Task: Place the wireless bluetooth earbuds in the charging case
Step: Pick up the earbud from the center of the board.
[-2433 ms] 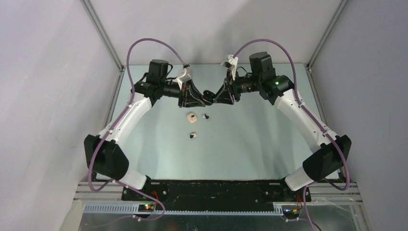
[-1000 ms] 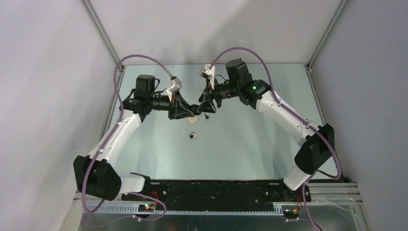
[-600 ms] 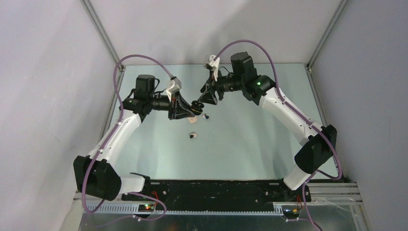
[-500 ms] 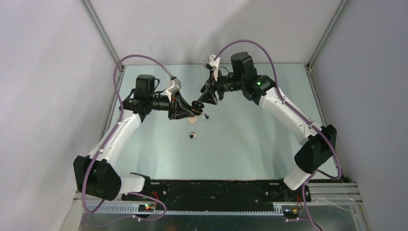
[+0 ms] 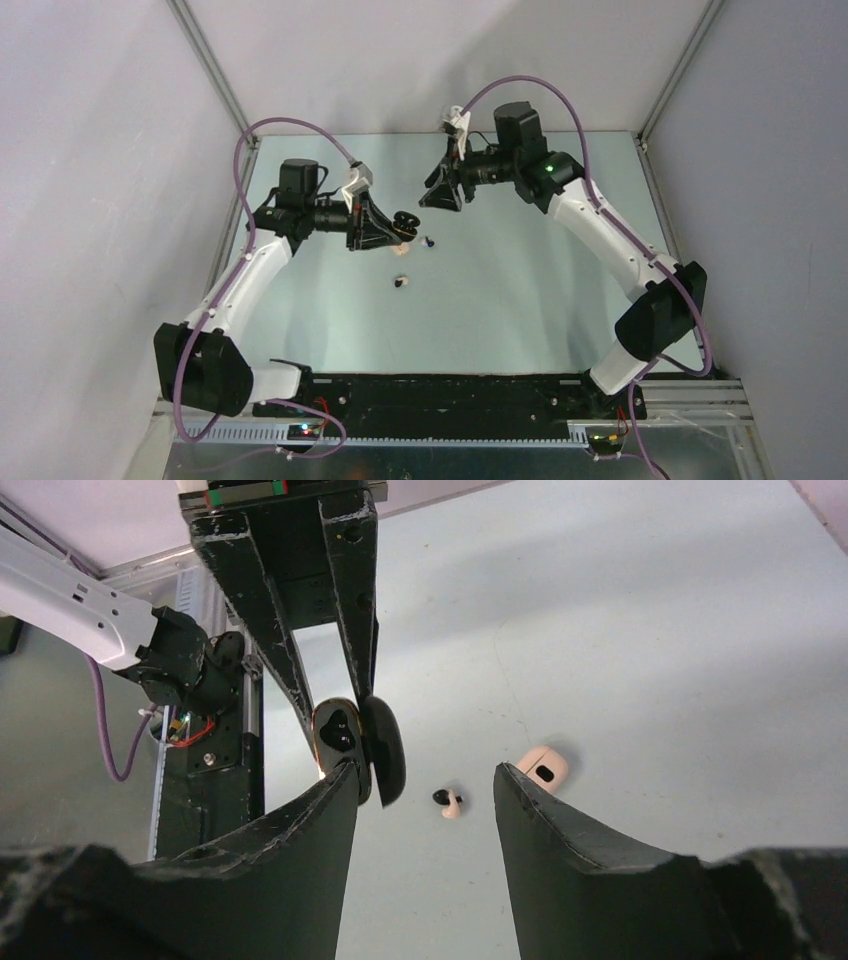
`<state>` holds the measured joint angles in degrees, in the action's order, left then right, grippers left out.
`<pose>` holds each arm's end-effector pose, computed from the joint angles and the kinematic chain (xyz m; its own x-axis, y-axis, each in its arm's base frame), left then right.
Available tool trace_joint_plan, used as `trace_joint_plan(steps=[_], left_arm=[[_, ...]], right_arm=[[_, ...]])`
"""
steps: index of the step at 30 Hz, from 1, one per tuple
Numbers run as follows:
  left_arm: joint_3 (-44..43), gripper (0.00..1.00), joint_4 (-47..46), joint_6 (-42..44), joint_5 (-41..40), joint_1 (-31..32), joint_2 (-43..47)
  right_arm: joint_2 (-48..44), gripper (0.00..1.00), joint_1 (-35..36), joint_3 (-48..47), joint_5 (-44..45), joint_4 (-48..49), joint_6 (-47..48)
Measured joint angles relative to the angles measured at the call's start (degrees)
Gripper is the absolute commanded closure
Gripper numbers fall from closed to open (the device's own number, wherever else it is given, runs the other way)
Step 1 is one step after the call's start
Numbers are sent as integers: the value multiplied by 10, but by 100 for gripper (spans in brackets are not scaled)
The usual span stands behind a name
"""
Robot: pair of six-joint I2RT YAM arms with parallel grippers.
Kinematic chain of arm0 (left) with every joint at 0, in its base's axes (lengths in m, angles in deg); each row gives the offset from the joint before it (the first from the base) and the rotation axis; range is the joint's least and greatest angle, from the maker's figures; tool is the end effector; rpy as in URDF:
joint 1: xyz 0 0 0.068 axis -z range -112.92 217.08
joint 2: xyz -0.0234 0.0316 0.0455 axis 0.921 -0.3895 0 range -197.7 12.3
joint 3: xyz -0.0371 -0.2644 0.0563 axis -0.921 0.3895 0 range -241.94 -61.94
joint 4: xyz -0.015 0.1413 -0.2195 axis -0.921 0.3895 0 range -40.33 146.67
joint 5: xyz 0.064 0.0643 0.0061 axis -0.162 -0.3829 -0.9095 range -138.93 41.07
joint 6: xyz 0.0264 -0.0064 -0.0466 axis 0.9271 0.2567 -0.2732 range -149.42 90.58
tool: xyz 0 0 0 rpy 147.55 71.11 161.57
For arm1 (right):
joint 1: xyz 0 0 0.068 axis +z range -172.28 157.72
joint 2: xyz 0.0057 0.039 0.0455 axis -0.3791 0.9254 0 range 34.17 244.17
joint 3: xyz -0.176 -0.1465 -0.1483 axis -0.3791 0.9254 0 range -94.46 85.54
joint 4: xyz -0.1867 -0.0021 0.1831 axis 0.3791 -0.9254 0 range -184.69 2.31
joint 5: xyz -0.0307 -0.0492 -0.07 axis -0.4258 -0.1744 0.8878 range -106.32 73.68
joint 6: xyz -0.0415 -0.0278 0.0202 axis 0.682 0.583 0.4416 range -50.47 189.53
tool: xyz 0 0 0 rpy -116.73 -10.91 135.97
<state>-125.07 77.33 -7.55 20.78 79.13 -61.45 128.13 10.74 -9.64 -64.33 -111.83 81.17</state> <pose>0.2530 -0.0881 0.3273 -0.2670 0.1892 -0.9449 0.9611 0.1238 -0.2468 0.2975 0.2249 0.4040 -0.1306 -0.2457 -0.9605 -0.9851 0.1412 0.0979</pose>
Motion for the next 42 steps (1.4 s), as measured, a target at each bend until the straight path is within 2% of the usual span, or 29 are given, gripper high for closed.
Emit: trace_joint_plan(steps=[6, 11, 18, 24, 33, 42], left_arm=[[12, 100, 1, -10, 1, -22, 5], [34, 100, 1, -26, 1, -55, 37], [68, 100, 0, -53, -9, -104, 89], [94, 100, -10, -89, -26, -111, 114], [116, 100, -33, -129, -57, -113, 143], [128, 100, -37, -159, -76, -114, 178]], right_arm=[[-9, 50, -26, 3, -12, -26, 44], [-12, 62, -35, 59, -11, -47, 132], [-2, 72, -7, 95, 4, -88, 280], [48, 72, 26, 97, 15, -93, 352], [214, 74, 20, 49, 75, -87, 370], [281, 64, 18, 6, 141, -71, 434]])
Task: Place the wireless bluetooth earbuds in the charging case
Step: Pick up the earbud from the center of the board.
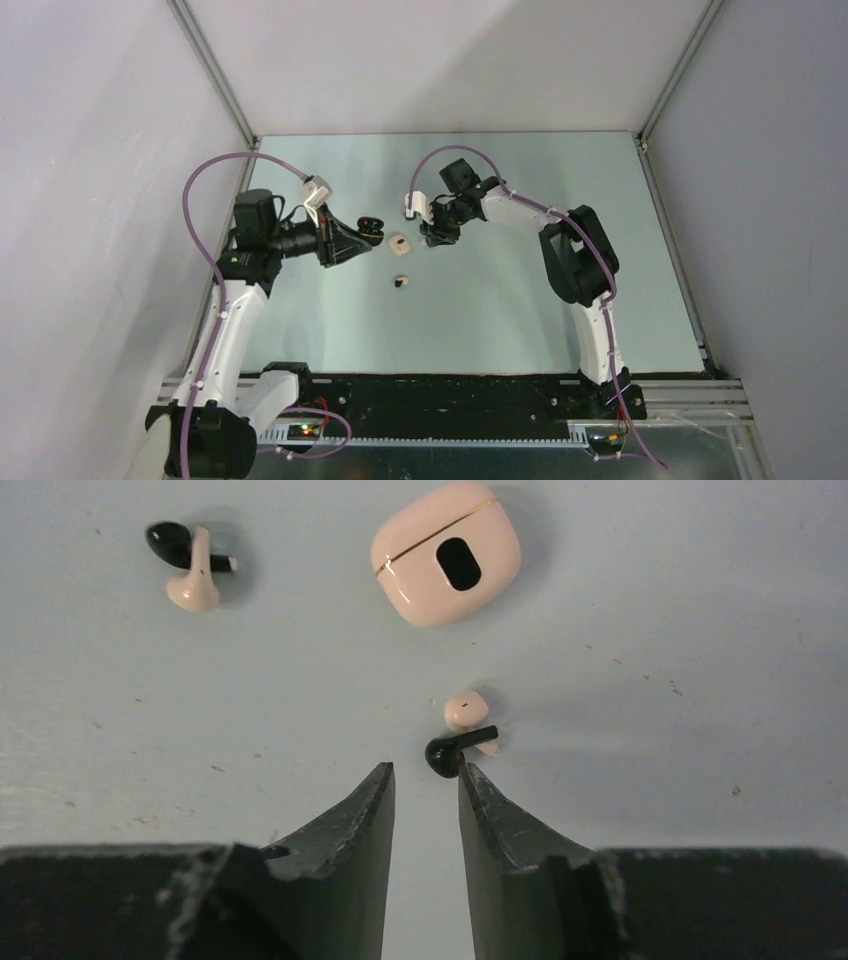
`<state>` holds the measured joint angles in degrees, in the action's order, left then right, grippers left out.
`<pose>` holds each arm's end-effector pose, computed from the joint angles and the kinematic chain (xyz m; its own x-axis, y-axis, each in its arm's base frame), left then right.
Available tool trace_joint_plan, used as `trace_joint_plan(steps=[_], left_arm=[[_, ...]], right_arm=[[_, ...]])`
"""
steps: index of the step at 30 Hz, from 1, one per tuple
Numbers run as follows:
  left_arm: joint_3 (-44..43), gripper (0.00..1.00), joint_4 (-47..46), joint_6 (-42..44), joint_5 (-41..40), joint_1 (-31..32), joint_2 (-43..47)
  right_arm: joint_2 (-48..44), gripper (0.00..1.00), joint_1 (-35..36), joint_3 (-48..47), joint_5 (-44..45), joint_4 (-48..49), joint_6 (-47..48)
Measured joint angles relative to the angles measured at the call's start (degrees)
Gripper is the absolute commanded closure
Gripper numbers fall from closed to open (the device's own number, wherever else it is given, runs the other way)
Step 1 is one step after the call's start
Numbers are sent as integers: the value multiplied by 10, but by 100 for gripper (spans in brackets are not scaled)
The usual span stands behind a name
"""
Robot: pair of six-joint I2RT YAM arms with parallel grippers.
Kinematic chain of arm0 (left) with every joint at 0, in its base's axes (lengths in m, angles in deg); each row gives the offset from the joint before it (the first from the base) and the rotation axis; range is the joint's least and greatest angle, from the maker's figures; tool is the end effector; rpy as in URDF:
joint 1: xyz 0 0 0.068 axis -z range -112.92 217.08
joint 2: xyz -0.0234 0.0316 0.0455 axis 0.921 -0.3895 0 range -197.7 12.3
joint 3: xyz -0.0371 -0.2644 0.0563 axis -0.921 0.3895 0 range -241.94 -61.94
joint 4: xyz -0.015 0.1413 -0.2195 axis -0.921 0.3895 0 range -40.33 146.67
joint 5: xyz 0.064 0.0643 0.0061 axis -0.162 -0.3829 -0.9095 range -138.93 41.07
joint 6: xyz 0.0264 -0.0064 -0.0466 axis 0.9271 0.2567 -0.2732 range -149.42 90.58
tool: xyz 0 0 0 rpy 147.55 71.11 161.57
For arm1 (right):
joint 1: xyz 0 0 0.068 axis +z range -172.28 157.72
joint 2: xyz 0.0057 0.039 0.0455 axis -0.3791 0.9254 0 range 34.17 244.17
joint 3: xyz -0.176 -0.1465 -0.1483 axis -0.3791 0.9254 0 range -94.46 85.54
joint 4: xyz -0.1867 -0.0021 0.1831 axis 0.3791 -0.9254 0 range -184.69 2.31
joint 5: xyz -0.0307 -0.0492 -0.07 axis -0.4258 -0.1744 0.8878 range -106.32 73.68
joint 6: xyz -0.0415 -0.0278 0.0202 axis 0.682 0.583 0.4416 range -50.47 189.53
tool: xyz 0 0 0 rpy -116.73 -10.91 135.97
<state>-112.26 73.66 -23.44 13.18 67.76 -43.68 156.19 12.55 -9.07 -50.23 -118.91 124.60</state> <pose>0.2004 -0.0338 0.3231 -0.4113 0.0537 -0.9099 0.8210 0.4554 -0.3443 0.3655 0.2785 0.1894 0.1826 -0.7017 -0.6886 -0.9825 -0.1047 -0.1538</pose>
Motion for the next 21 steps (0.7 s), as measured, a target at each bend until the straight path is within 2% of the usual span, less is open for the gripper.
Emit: trace_joint_plan(steps=[10, 21], left_arm=[[0, 100, -6, -6, -5, -23, 2], [0, 100, -8, -11, -5, -26, 2]], right_arm=[[16, 60, 7, 0, 31, -7, 69], [34, 63, 12, 0, 52, -7, 80]])
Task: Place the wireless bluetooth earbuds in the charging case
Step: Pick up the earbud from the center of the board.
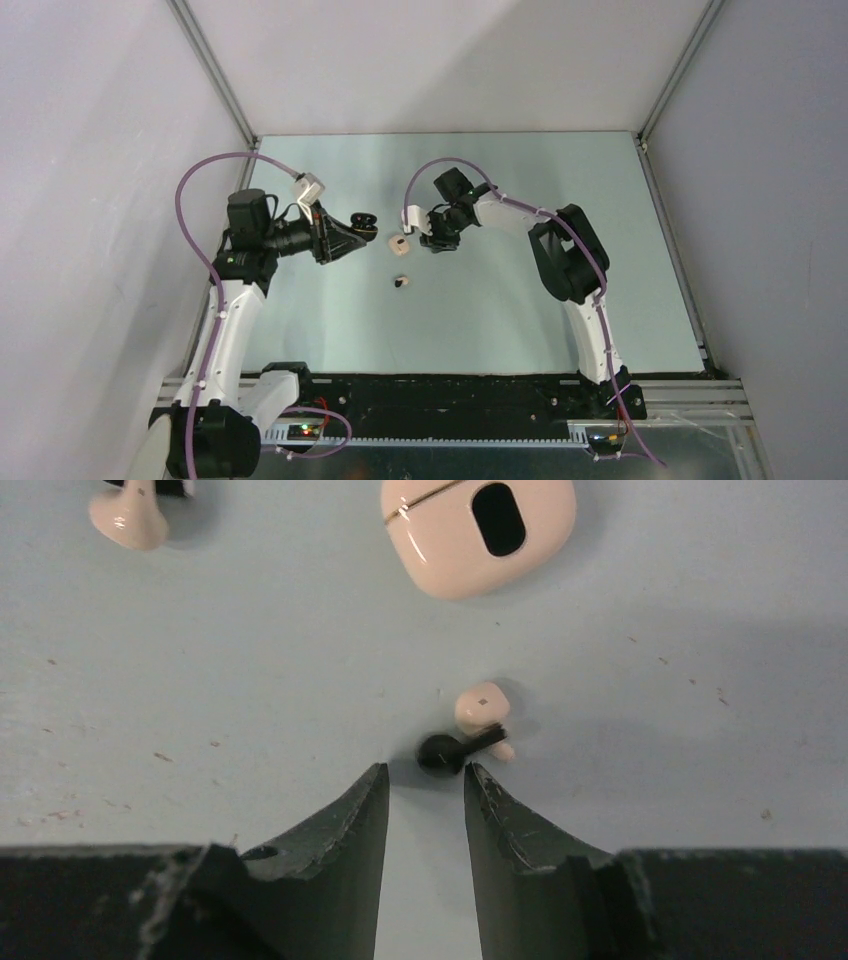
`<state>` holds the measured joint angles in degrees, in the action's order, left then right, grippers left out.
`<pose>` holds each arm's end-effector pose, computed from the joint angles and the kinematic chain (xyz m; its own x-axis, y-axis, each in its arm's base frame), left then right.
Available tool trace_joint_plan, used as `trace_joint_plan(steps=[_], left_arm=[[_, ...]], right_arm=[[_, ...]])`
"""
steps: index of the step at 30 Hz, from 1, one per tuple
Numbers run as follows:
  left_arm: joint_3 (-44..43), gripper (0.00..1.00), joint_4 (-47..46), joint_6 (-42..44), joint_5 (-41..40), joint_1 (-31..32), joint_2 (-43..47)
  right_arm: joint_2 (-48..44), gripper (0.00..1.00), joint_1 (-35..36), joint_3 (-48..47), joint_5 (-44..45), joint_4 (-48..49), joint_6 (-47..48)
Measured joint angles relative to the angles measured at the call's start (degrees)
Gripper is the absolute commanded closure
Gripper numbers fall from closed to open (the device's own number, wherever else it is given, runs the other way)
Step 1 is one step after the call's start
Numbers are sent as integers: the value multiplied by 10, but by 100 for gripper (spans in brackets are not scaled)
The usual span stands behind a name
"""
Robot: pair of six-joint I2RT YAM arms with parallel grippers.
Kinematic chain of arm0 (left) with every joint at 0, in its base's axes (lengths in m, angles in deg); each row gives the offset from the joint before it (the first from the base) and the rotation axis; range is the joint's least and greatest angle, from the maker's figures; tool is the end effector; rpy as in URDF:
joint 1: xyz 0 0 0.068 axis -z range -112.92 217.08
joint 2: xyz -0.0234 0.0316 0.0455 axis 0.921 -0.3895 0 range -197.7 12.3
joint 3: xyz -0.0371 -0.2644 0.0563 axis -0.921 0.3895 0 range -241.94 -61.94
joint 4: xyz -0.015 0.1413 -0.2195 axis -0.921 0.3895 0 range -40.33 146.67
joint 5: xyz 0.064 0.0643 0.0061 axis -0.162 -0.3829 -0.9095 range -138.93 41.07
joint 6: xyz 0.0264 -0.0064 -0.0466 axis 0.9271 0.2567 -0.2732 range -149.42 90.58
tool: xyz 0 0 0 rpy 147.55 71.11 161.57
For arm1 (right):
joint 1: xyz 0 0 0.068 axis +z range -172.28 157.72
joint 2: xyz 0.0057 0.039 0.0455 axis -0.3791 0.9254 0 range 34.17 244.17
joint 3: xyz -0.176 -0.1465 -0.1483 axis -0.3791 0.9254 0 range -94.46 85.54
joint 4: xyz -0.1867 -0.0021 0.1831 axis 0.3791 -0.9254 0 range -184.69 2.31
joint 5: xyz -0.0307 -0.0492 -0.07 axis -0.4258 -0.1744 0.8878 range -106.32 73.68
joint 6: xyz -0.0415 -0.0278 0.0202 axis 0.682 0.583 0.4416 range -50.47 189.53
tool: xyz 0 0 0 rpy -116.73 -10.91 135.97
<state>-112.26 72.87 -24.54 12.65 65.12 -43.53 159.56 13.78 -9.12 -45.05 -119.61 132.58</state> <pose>0.2021 -0.0244 0.3245 -0.4141 0.0264 -0.9098 0.7928 0.5015 -0.3463 0.3639 0.2861 0.1617 0.2937 -0.7530 -0.5889 -0.9550 -0.2036 -0.2158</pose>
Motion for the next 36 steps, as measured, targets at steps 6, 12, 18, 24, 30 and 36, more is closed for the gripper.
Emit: trace_joint_plan(steps=[6, 12, 18, 24, 30, 36], left_arm=[[3, 100, -1, 0, 0, -1, 0], [11, 100, -2, -2, 0, -3, 0], [12, 100, -4, -4, 0, -4, 0], [20, 100, -9, -4, 0, -5, 0], [26, 100, -13, -4, -1, -7, 0], [27, 100, -13, -4, -1, -8, 2]], right_arm=[[5, 64, 6, -3, 18, 21, -11], [7, 63, 14, -3, 35, 43, -30], [7, 71, 17, -2, 37, 47, -40], [7, 86, 17, 0, 40, 60, -66], [6, 94, 17, 0, 40, 64, -111], [-18, 94, 5, 3, 27, 45, -222]])
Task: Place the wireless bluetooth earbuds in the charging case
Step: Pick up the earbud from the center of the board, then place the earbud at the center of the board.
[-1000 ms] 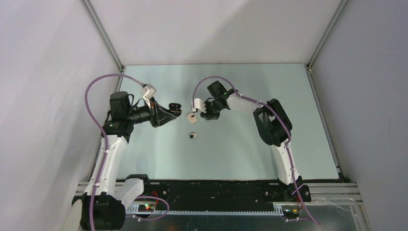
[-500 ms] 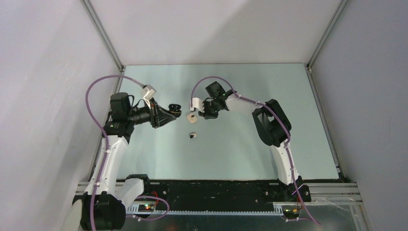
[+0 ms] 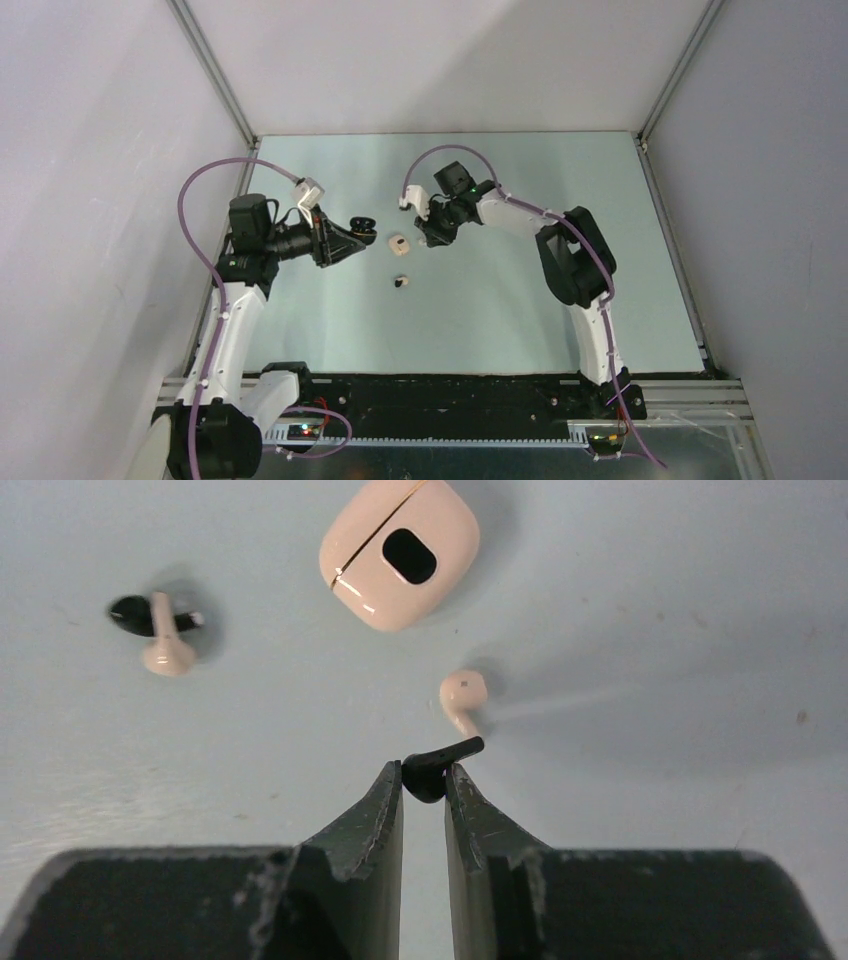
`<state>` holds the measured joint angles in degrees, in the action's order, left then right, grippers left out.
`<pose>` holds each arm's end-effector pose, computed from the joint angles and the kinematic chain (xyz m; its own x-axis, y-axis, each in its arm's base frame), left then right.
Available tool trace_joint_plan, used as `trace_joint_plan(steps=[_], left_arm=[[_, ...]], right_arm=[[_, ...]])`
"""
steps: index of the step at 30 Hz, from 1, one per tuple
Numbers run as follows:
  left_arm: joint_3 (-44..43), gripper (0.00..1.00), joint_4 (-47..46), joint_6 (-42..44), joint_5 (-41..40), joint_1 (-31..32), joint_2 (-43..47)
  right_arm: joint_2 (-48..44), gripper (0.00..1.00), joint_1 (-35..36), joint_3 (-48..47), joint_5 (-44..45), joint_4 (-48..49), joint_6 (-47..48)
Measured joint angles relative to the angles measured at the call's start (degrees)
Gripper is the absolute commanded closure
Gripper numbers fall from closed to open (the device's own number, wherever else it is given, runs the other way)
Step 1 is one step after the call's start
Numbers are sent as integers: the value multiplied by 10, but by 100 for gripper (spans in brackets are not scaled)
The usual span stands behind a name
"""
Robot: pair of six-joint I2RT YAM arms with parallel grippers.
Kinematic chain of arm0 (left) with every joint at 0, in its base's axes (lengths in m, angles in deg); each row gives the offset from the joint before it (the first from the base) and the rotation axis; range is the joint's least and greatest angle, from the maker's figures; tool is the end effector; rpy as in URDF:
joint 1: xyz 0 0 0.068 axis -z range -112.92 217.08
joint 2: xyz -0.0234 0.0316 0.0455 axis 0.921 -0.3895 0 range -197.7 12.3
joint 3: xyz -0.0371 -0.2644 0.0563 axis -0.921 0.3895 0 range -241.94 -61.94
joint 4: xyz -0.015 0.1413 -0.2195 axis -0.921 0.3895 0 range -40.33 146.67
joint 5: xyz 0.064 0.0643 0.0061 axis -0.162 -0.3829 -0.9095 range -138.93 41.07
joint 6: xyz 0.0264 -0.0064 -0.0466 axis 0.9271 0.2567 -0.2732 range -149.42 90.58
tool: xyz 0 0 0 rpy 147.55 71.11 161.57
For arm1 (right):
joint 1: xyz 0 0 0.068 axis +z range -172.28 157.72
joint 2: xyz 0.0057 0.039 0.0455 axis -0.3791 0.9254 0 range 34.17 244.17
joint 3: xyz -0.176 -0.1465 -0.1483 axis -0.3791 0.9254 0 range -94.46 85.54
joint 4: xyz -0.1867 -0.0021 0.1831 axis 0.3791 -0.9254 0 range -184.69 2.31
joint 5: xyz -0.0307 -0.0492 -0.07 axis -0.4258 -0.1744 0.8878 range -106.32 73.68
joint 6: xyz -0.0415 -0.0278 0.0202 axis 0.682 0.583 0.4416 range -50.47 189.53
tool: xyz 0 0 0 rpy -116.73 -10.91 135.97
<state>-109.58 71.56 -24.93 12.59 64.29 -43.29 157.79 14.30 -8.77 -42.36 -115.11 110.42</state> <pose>0.2019 -0.0215 0.3116 -0.4376 0.0161 -0.8990 0.7750 0.5136 -0.3681 0.3660 0.2911 0.1771 -0.0306 -0.7550 -0.6550 -0.9905 0.1108 -0.0814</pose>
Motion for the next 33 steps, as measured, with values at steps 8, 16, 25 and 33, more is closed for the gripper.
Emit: trace_joint_plan(steps=[8, 16, 25, 33], left_arm=[[0, 100, -4, 0, 0, -2, 2], [0, 100, -4, 0, 0, -3, 2], [1, 100, -4, -7, -2, -3, 2], [11, 100, -7, -18, -2, -4, 1]], right_arm=[[-90, 94, -55, 42, -52, -52, -165], [-140, 94, -125, 160, -128, -162, -263], [-137, 93, -184, 186, -217, -250, -302], [-84, 92, -193, 195, -236, -256, -355]])
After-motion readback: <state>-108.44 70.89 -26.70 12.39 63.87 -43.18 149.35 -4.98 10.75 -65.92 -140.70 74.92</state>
